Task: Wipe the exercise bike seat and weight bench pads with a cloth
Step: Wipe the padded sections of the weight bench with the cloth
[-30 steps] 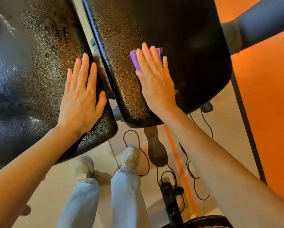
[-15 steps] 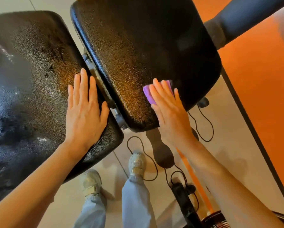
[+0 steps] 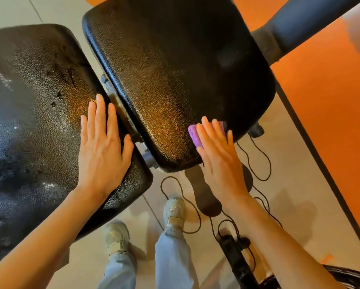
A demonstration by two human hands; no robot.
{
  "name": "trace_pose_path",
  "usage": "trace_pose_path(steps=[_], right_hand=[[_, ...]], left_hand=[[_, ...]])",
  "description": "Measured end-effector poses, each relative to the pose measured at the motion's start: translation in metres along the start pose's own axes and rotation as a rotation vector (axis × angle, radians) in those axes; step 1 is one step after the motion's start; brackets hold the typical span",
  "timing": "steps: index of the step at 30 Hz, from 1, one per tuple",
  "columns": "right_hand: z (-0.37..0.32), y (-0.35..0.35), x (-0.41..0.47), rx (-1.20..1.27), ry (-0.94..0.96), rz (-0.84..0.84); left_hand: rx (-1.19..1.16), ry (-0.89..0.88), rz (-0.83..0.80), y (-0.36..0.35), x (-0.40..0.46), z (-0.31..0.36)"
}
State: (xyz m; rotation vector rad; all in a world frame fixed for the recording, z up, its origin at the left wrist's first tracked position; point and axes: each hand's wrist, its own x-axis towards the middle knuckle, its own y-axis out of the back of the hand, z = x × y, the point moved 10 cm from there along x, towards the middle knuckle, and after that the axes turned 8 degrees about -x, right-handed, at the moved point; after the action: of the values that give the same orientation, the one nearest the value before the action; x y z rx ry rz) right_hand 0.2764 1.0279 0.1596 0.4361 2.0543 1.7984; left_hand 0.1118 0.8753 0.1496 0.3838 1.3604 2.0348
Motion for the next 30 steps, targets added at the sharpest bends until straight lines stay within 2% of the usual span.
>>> trace_pose_path(steps=[4, 7, 10, 16, 18, 21, 23, 26, 30], right_hand=[[0.011, 0.002, 0.111, -0.078, -0.023, 0.034], [0.019, 0.0, 0.062, -0.036, -0.037, 0.06], [0.02, -0.009, -0.02, 0.141, -0.022, -0.045], [0.042, 0.002, 0.107, 0.093, -0.083, 0.076], [0.042, -0.001, 0.069, 0.157, -0.131, 0.1], [0.024, -0.006, -0.012, 0.244, -0.097, 0.037], [0.033, -0.003, 0.009, 0.209, -0.053, 0.042], [0.06, 0.003, 0.081, 0.192, -0.121, 0.071], [0.065, 0.002, 0.083, 0.166, -0.228, 0.143]], left_hand=[[0.007, -0.013, 0.01, -0.001, 0.0, 0.0], [0.012, -0.021, 0.011, -0.001, 0.001, 0.001], [0.012, -0.016, 0.007, 0.0, 0.0, 0.0], [0.02, -0.013, 0.017, -0.002, 0.0, 0.0], [0.026, -0.013, 0.019, -0.002, 0.0, 0.0], [0.022, 0.0, 0.001, -0.002, 0.001, -0.001], [0.018, 0.003, -0.007, -0.002, 0.001, -0.001], [0.014, -0.007, 0.004, -0.001, 0.001, 0.001], [0.013, -0.008, 0.007, 0.0, -0.001, 0.001]])
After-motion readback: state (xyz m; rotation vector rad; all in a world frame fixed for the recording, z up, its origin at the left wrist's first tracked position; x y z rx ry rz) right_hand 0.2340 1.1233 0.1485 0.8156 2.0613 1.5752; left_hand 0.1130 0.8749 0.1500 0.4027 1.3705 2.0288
